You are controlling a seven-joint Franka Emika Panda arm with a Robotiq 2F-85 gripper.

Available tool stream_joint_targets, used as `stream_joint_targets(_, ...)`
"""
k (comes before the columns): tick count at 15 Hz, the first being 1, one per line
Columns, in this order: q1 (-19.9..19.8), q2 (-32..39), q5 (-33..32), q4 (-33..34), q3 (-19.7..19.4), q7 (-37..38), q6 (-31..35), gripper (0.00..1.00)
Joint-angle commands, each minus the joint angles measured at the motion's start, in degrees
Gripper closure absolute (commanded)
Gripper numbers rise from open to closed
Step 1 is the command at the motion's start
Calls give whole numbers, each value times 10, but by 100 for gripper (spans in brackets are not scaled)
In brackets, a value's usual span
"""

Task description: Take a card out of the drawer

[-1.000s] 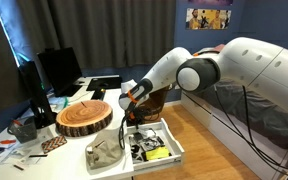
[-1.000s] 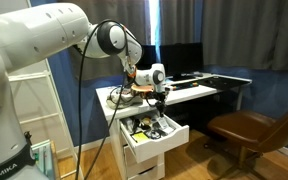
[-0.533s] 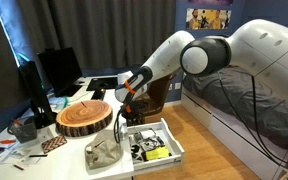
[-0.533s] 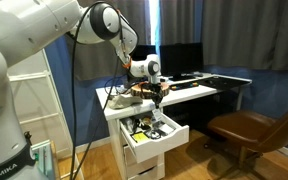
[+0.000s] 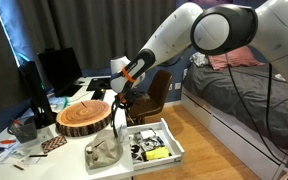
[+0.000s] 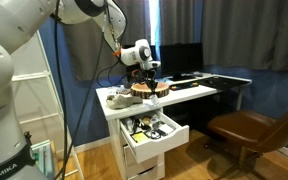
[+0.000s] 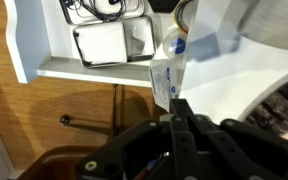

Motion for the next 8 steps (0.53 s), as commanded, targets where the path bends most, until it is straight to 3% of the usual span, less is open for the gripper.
stream_joint_targets(1, 37, -35, -69, -26, -23, 25, 26, 99)
stream_joint_targets(8, 61, 15, -204, 49, -38, -18, 18, 99)
